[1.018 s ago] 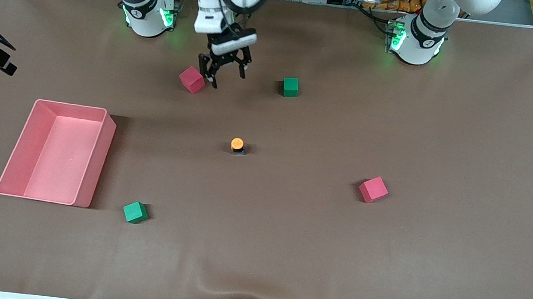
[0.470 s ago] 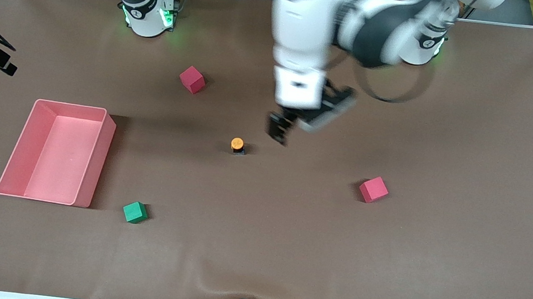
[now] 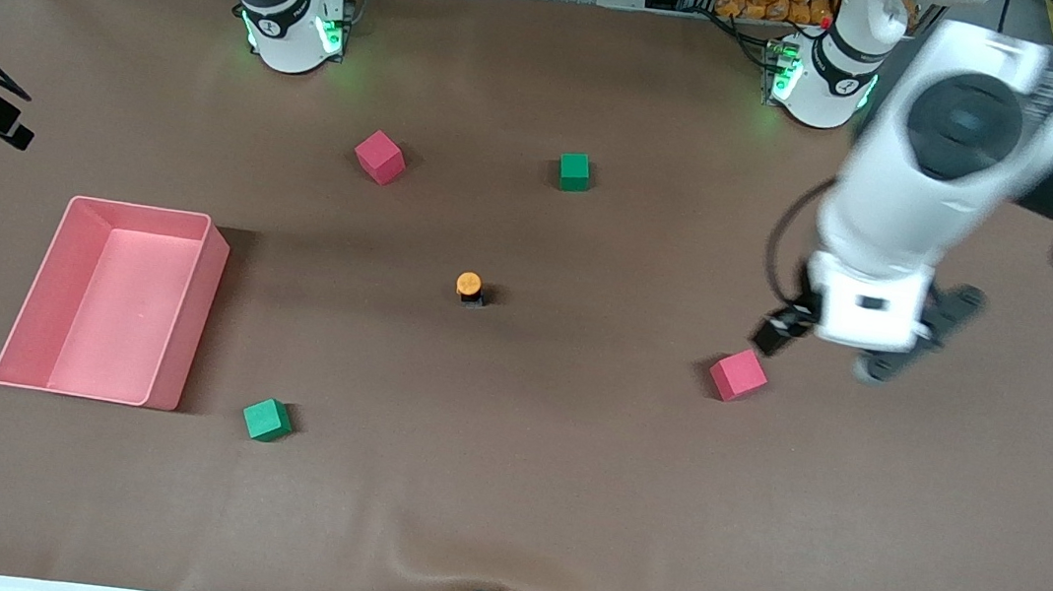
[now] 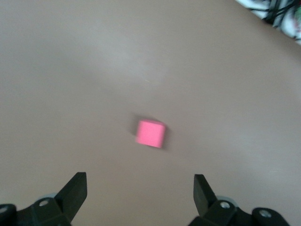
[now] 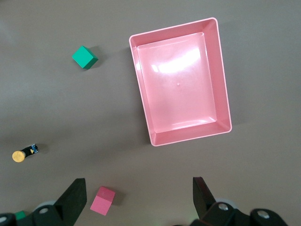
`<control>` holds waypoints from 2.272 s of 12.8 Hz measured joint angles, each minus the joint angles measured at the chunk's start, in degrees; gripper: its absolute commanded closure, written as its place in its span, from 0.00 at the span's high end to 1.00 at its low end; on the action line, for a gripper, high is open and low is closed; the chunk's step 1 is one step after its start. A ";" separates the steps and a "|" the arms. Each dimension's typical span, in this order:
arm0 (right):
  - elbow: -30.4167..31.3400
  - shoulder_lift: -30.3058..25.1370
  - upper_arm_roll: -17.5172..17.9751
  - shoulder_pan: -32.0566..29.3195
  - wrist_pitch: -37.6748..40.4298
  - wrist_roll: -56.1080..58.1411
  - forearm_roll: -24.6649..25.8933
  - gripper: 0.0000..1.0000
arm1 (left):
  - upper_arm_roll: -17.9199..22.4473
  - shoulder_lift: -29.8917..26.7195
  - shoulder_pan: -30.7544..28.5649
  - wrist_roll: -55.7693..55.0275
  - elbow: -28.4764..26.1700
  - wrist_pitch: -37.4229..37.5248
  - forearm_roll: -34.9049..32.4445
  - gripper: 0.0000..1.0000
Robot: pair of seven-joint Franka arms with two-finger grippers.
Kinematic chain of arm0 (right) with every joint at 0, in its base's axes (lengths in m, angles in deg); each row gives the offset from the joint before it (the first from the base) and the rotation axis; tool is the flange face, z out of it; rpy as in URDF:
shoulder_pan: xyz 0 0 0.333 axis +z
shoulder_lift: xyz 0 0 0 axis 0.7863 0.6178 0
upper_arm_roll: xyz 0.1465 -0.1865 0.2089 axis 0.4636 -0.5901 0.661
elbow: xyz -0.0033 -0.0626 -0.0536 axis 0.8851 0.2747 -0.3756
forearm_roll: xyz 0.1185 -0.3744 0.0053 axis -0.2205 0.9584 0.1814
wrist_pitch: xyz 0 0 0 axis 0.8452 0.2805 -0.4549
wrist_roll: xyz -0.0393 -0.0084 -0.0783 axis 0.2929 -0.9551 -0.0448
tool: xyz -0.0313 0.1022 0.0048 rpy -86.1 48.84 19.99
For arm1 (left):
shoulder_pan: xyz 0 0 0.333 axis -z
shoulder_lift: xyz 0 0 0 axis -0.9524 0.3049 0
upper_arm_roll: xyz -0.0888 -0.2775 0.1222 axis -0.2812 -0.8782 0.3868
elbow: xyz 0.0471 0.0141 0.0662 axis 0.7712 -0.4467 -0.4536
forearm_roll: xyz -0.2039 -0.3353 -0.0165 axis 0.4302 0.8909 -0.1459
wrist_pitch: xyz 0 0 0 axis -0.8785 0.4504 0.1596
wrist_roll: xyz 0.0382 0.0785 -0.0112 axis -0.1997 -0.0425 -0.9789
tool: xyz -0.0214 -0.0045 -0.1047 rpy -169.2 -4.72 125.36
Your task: Place and upright button with both arms
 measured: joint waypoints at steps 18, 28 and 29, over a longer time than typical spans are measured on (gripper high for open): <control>0.00 0.00 -0.06 0.07 0.05 0.00 0.00 1.00 | -0.16 -20.28 -17.20 48.43 -19.01 -6.09 11.58 1.00; 0.00 0.00 -0.51 0.24 0.09 0.03 0.00 1.00 | 13.68 -21.97 -5.14 49.54 -15.19 4.10 11.57 1.00; 0.00 0.00 -0.51 0.24 0.09 0.03 0.00 1.00 | 13.94 -22.56 -4.75 49.55 -15.19 4.81 11.57 1.00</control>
